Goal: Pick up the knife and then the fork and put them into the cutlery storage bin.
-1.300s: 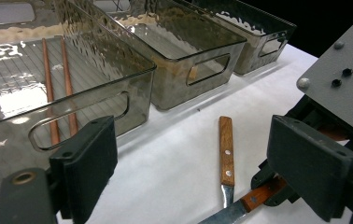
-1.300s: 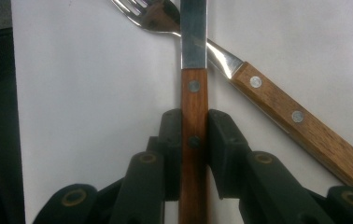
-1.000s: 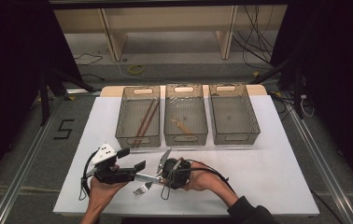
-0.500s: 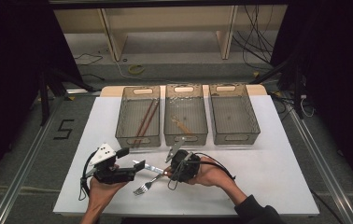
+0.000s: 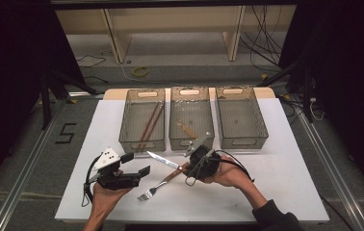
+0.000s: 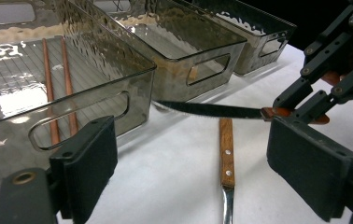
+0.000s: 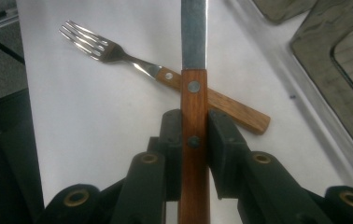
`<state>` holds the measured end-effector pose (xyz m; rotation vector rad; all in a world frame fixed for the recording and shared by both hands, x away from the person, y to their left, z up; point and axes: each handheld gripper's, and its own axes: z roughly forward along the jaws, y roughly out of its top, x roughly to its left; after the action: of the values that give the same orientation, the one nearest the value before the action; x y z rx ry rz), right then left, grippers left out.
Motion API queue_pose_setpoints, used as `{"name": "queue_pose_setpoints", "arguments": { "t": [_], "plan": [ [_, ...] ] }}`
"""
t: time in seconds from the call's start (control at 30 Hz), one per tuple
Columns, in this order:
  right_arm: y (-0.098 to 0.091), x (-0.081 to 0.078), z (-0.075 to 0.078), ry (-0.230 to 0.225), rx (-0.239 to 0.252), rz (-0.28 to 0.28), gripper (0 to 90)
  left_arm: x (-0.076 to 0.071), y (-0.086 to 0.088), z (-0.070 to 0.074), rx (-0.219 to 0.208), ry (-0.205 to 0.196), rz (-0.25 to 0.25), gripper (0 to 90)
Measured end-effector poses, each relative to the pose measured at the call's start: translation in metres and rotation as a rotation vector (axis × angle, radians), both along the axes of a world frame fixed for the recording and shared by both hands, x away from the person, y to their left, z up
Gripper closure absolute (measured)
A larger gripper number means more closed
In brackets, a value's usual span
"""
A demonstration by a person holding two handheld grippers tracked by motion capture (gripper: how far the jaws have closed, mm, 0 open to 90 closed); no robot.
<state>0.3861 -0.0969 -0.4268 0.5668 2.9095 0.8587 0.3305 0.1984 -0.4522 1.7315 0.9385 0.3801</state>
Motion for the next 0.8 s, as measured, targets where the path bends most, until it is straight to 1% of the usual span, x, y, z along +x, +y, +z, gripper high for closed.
{"name": "queue_pose_setpoints", "arguments": {
  "t": [0.17,0.5,0.7,0.8],
  "plan": [
    [-0.005,0.002,0.002,-0.005,0.009,-0.008,77.3,0.000,0.000,0.000,0.000,0.004,0.000,15.7],
    [-0.015,0.006,0.007,0.006,0.030,-0.043,77.3,0.001,-0.001,-0.001,0.004,0.008,-0.007,15.7],
    [-0.021,0.008,0.011,0.003,0.045,-0.057,77.3,0.001,-0.001,-0.002,0.003,0.010,-0.006,15.7],
    [-0.025,0.009,0.012,0.001,0.052,-0.066,77.3,0.001,-0.001,-0.003,0.013,0.011,-0.009,15.7]
  ]
}}
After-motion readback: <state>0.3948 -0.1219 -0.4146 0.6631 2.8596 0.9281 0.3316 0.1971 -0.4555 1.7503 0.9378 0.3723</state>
